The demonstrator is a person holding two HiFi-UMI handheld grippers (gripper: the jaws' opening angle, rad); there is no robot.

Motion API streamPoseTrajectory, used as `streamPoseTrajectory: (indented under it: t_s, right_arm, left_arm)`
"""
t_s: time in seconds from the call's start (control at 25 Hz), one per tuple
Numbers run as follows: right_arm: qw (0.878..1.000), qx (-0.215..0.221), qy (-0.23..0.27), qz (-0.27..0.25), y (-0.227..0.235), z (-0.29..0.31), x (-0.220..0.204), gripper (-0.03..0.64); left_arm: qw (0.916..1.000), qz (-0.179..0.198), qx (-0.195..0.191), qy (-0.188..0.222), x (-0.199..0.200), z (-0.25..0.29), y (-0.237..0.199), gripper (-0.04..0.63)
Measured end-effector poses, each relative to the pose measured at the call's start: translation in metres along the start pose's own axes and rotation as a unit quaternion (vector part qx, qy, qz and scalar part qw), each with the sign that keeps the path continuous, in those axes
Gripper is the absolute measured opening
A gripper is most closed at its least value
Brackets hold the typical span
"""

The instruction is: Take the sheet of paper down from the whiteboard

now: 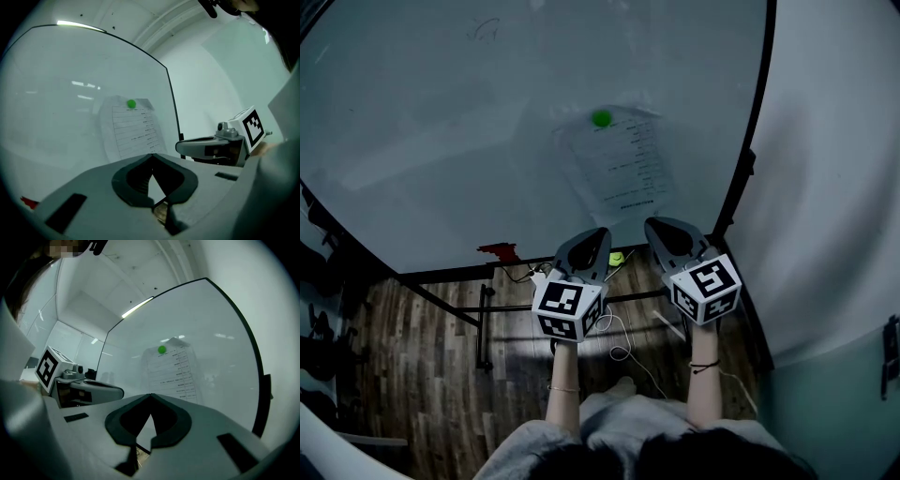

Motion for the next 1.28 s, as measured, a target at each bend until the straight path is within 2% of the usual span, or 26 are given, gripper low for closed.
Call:
streamPoseTrajectory:
  t_s: [0.48,0.8,0.88,1.04,1.28]
  right_arm:
    - [0.998,-0.060,0.007,0.005,0.028,0.024,0.008,0.002]
    - [0.995,-0.092,0.028,0.008,0.049,0.026,0.012,0.002]
    - [0.996,-0.085,0.026,0.006,0.054,0.028,0.014,0.002]
    - [0.996,-0.082,0.020,-0.014,0.065,0.034,0.013,0.002]
    - [0.997,-0.075,0.014,-0.013,0.083,0.041,0.013,0.002]
  left_arm:
    - [0.9984,0.052,-0.017,-0.010,0.018,0.025,-0.031,0.005]
    - [0.9965,0.081,-0.019,0.012,0.041,0.036,-0.039,0.005]
    - [0.9957,0.092,-0.007,0.009,0.050,0.038,-0.040,0.005]
    - [0.9894,0.140,0.039,0.003,0.059,0.040,-0.049,0.006]
    - [0.9873,0.146,0.062,0.004,0.072,0.049,-0.052,0.008]
Point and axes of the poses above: the fingertips, and each gripper's own axes: z forward along the fingers, y to its right, x out of its top, the point moved 2 cm from there along -z, backward along the fingers, and after that the axes turned 14 degrees about -x, right-handed, at the moved point
